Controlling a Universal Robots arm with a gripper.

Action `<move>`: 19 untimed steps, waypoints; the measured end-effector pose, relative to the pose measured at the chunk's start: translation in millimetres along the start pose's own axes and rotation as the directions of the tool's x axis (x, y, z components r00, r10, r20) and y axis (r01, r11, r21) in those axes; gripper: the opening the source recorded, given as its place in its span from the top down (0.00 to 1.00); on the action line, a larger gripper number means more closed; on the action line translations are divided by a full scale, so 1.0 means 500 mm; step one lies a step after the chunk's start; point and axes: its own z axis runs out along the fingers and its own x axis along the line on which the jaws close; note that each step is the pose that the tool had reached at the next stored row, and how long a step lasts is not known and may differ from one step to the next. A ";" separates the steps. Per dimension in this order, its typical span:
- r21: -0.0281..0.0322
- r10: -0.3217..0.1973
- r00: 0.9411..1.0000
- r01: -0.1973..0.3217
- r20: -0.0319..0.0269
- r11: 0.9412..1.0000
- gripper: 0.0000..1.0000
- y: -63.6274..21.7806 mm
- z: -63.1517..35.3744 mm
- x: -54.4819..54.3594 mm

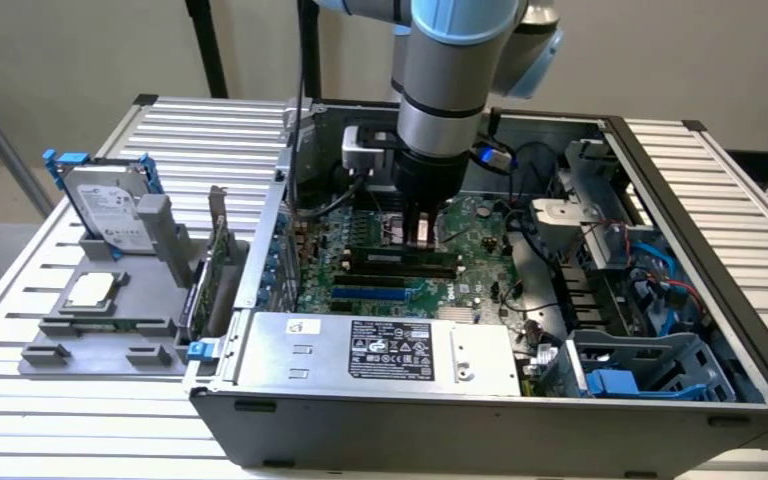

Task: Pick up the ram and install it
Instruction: 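Insert the ram into the slot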

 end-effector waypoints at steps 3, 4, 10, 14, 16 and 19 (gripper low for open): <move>0.000 0.000 1.000 0.000 0.000 1.000 0.86 0.000 0.001 0.000; 0.000 0.000 1.000 0.000 0.000 1.000 0.86 0.000 0.002 0.000; 0.000 -0.001 1.000 0.001 0.000 1.000 0.86 0.000 0.006 -0.001; 0.000 -0.004 1.000 0.004 0.000 1.000 0.86 0.000 0.008 -0.001; 0.000 -0.005 1.000 0.005 0.000 1.000 0.86 0.000 0.008 -0.001; 0.000 -0.007 1.000 0.007 0.000 1.000 0.86 0.000 0.009 -0.003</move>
